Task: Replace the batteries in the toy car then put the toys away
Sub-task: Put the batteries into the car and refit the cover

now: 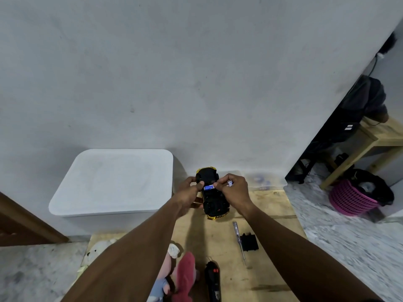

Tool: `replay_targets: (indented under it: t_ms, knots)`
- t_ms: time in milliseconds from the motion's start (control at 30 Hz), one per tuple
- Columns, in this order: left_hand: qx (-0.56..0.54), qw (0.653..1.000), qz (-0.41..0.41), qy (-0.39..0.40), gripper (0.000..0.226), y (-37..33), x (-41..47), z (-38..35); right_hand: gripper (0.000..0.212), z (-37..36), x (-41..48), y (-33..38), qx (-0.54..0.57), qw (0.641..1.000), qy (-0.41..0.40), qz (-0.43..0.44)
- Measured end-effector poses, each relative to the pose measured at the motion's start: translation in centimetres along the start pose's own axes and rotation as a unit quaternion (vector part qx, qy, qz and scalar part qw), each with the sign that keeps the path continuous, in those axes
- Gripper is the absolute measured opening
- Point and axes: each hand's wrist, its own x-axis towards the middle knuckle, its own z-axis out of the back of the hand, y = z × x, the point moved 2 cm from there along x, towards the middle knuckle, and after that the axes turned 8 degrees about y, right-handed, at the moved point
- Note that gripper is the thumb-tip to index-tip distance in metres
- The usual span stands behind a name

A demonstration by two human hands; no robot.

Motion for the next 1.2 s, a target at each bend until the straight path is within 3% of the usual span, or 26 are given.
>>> replay_targets:
  t_ms: [133, 233, 367, 533, 700, 833, 933, 1033, 1200]
  knots:
    - [-0.014, 1.000, 0.008, 0.001, 0.018, 0.0, 0.0, -0.1, 0.014, 0.6, 0.1, 0.4, -0.044, 0.999, 0.018, 0.003]
    - [-0.008, 1.000, 0.015, -0.005, 0.017, -0.4, 0.0, 0.0, 0.005, 1.3, 0.5, 0.9, -0.076, 0.997, 0.004, 0.003]
    - [0.007, 1.000, 0.023, 0.004, 0.015, -0.8, -0.1, 0.4, 0.030, 2.0, 0.4, 1.8, -0.101, 0.995, 0.020, 0.002]
    - [0.026, 0.999, 0.028, 0.012, 0.017, -1.0, -0.2, 0.7, 0.038, 2.6, 0.0, 3.2, -0.036, 0.996, 0.057, 0.054]
    - [0.028, 0.999, 0.032, 0.020, 0.020, -1.1, -0.2, 0.7, 0.019, 2.2, -0.2, 3.8, -0.056, 0.988, 0.102, 0.105]
    - [0.025, 0.999, 0.031, 0.030, 0.022, -1.3, -0.2, 0.3, 0.021, 1.3, -0.5, 3.5, -0.090, 0.981, 0.102, 0.139]
    - [0.021, 0.999, 0.034, 0.034, 0.023, -1.4, -0.2, 0.2, 0.025, 0.5, -0.8, 3.1, -0.193, 0.959, 0.109, 0.176]
    - [0.021, 0.999, 0.037, 0.031, 0.025, -1.5, -0.1, 0.1, 0.033, 0.5, -1.2, 2.7, -0.212, 0.956, 0.106, 0.172]
    - [0.004, 0.999, 0.039, 0.027, 0.026, -1.1, -0.1, 0.2, 0.024, 0.9, -1.5, 2.0, -0.215, 0.959, 0.120, 0.139]
